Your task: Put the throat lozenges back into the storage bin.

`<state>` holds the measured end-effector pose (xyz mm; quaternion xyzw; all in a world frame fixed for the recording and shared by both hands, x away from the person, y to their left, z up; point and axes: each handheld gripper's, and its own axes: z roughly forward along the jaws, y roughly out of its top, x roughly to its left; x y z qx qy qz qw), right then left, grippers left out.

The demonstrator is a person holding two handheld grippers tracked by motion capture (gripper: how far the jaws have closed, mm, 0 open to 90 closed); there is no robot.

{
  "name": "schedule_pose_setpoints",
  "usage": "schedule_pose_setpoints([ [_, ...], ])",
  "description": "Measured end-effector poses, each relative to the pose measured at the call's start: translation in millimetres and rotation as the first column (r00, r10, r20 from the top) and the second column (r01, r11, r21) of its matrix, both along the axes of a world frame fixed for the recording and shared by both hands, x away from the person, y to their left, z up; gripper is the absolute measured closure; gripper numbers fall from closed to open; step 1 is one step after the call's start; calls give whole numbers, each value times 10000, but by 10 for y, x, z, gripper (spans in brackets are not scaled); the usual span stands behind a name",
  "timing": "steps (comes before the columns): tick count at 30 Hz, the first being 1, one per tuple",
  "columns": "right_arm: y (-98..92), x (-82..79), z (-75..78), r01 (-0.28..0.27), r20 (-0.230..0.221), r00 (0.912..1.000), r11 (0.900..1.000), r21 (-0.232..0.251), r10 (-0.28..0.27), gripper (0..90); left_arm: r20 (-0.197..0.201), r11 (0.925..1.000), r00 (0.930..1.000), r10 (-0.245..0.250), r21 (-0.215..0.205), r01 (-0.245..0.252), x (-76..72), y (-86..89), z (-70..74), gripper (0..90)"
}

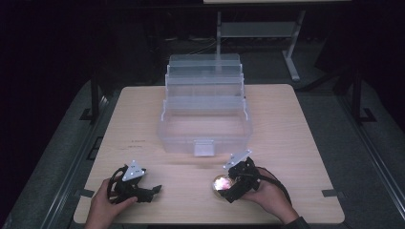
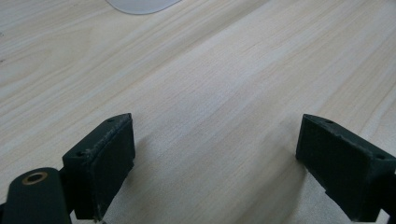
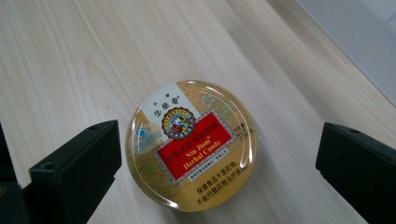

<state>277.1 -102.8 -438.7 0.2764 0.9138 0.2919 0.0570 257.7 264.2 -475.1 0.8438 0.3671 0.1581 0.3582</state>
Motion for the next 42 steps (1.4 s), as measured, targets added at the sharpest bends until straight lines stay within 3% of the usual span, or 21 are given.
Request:
schedule_pose_setpoints([
  [12, 108, -9, -73, -305, 51, 9995, 9988, -387, 307, 0, 0, 10000, 10000, -19, 25, 19, 0, 2, 1, 108],
  [19, 148, -18, -124, -378, -157, 9992, 9982, -472, 371, 0, 12, 10000, 10000, -12, 14, 12, 0, 1, 0, 108],
  [32, 159, -17, -140, -426, -144, 9990, 9980, -464, 420, 127, 10, 10000, 10000, -15, 18, 15, 0, 1, 0, 108],
  [42, 170, -24, -162, -489, -213, 9986, 9968, -640, 476, 158, -5, 10000, 10000, -20, 32, 20, 0, 2, 2, 108],
])
